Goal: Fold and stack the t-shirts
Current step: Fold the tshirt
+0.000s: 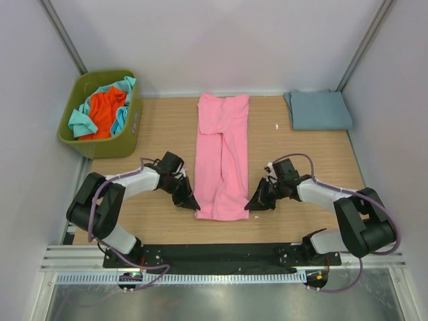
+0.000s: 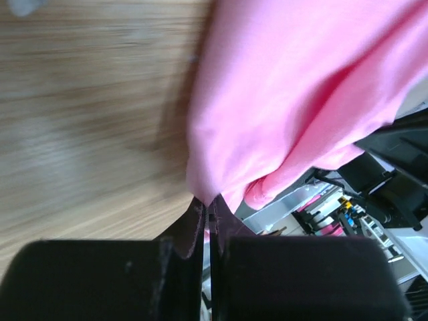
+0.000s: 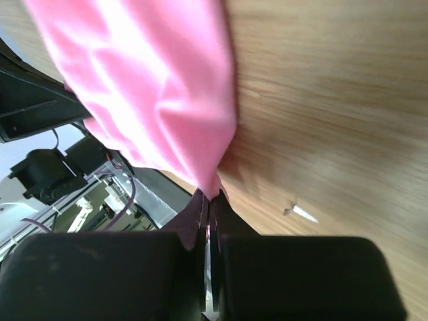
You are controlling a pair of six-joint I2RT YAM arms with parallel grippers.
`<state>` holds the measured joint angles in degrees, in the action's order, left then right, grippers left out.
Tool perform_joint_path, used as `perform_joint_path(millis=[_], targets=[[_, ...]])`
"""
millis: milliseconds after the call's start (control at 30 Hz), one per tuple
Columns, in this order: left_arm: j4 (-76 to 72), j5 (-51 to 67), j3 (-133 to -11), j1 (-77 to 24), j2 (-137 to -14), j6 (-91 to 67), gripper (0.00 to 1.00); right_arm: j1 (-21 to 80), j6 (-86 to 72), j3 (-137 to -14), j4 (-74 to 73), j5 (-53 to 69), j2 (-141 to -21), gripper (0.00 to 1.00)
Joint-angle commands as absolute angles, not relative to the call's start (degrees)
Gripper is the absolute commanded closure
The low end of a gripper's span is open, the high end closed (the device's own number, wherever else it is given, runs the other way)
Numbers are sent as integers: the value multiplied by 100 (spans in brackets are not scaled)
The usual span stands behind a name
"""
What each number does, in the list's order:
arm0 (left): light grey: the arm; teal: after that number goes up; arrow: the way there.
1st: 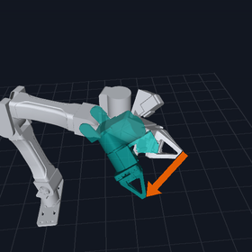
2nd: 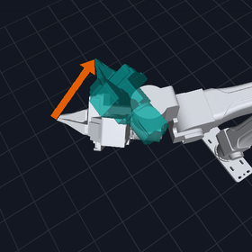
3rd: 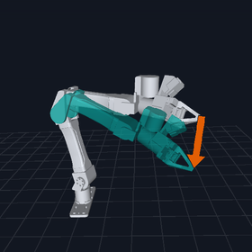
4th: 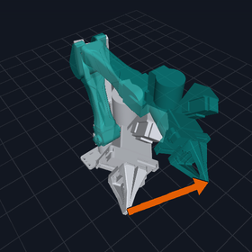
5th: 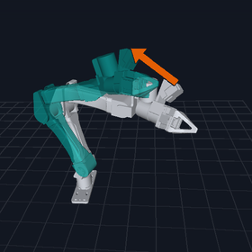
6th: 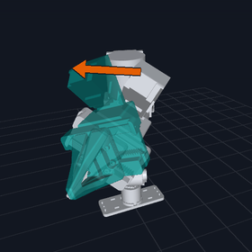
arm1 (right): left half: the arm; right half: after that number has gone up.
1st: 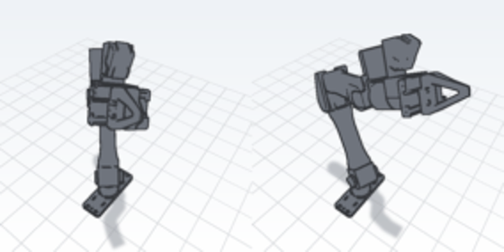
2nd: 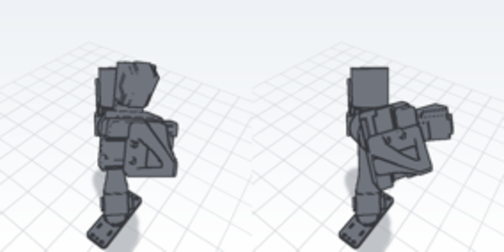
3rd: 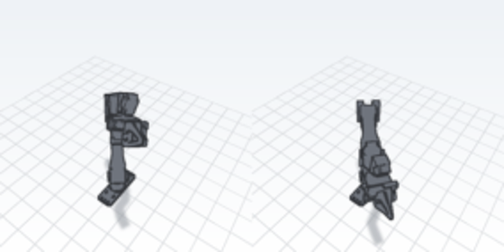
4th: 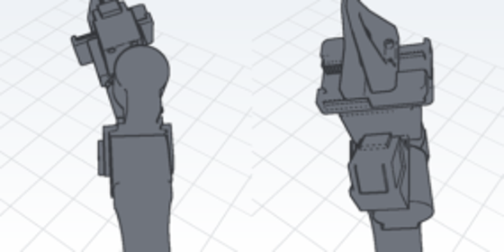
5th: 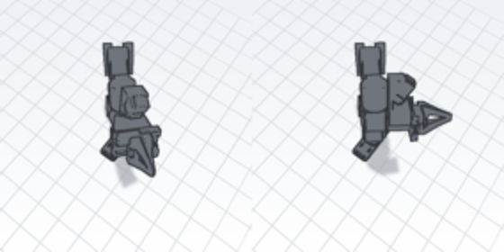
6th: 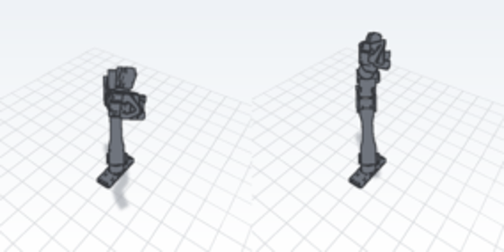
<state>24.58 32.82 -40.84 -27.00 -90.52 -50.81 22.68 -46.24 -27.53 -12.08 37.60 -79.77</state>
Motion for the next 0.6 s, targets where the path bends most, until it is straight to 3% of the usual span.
perform_joint_path(millis=[0, 333, 567], targets=[[2513, 3384, -4630, -2646, -8605, -4782, 100, 1926, -4070, -3373, -1887, 3788, -7541, 99], [2892, 3349, -5660, -2092, -8780, -4359, 100, 1389, -3393, -5184, -2487, 3858, -8050, 98], [2698, 3349, -7089, -1837, -9754, -4167, 100, 1020, -3393, -6379, -1944, 3955, -9095, 98]])
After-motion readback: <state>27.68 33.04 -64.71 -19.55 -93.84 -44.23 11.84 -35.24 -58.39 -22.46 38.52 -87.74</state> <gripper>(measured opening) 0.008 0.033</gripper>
